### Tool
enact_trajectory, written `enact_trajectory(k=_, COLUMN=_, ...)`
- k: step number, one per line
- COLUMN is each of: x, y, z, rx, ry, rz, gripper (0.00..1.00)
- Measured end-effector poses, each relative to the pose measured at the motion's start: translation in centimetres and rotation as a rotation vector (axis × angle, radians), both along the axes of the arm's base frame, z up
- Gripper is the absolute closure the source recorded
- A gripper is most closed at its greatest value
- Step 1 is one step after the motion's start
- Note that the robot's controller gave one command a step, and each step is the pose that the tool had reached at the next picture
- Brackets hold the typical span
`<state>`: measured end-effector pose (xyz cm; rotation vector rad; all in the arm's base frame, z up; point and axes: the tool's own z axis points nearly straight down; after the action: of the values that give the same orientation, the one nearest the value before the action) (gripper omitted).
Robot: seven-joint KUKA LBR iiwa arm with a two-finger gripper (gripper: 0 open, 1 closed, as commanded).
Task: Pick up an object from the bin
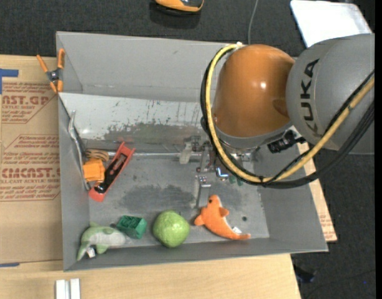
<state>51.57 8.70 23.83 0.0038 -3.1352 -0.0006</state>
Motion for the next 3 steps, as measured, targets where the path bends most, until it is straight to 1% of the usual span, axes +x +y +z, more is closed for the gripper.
enact_trajectory(k=1, x=0.1, y=-0.1, z=0.5, rx=0.001, ry=-0.008, rz=-0.001, gripper=0.00)
enact_trajectory(k=2, x=-1.1, y=-1.5, z=-4.7, rx=0.002, ry=-0.015, rz=0.286, gripper=0.00)
enact_trajectory(k=3, x=-2.5, y=-9.2, z=-6.7, rx=0.002, ry=-0.011, rz=0.381, gripper=0.00)
